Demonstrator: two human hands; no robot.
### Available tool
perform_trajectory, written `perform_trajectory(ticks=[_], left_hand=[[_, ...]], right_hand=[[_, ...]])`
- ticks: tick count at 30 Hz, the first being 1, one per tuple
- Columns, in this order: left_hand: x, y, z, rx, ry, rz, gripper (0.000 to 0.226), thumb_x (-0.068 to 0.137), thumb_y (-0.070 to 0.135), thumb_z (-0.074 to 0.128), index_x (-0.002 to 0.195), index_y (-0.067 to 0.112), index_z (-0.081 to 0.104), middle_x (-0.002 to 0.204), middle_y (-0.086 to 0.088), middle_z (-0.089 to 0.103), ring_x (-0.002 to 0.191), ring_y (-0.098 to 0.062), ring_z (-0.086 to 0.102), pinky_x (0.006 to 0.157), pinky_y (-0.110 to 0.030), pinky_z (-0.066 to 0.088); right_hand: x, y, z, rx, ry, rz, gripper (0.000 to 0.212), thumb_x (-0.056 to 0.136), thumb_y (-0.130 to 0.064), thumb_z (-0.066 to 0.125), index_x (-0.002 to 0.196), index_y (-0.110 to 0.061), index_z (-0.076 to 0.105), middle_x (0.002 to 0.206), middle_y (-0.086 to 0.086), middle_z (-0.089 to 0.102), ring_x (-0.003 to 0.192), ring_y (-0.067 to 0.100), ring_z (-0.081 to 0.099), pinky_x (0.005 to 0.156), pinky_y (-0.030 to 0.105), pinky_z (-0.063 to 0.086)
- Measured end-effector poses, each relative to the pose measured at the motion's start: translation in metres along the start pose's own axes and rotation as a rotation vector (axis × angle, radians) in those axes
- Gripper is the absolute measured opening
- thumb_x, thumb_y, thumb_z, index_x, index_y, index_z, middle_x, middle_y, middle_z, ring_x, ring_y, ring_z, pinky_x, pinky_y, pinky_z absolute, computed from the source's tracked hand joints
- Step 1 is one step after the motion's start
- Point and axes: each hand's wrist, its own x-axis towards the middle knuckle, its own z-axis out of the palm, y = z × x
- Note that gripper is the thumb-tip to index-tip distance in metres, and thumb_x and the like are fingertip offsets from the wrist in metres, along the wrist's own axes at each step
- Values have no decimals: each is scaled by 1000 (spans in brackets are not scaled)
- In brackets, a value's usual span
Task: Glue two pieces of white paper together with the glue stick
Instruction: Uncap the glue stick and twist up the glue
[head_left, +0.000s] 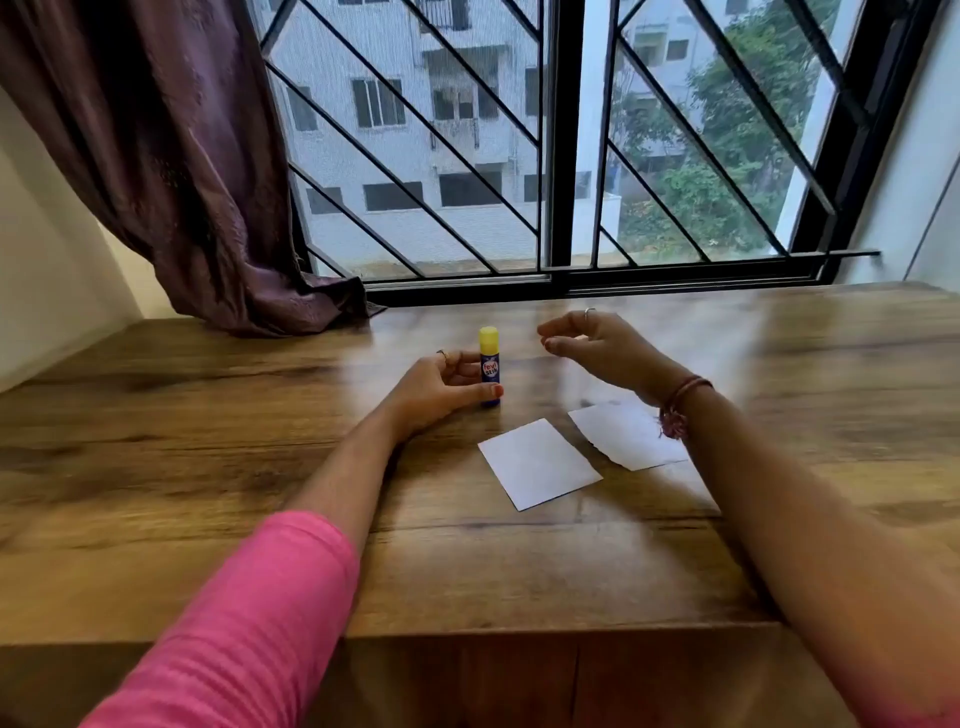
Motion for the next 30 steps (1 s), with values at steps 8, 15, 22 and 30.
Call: perform_trajectory(ticks=[8,15,22,30], left_hand=[[-1,5,3,139,84,78,34,78,16,78,109,7,67,93,-2,74,82,-7,72,72,-13,51],[-4,16,16,173,87,236,25,75,18,79,97,14,68,89,-7,75,84,-16,73,80,-28,57],[-1,18,16,208,67,275,21,80,12,74,96,21,64,93,-11,73,89,-23,72,88,-44,55],[1,20,11,236,45,277,31,88,7,63,119,1,62,106,-11,71,99,-16,68,95,-31,51]], right_hand=[[-5,-7,18,17,140,-134,38,86,-26,65,119,-7,60,106,9,67,93,19,66,82,28,54],[-7,-14,34,-10,266,-203,36,78,-33,74,104,-10,66,90,2,69,72,8,63,65,12,51],[-8,-19,40,70,290,-251,22,81,-23,72,99,-10,68,87,-2,67,72,-1,59,67,11,48],[-7,-19,40,80,244,-299,25,89,-16,62,113,-8,65,100,6,67,89,13,61,70,16,50]])
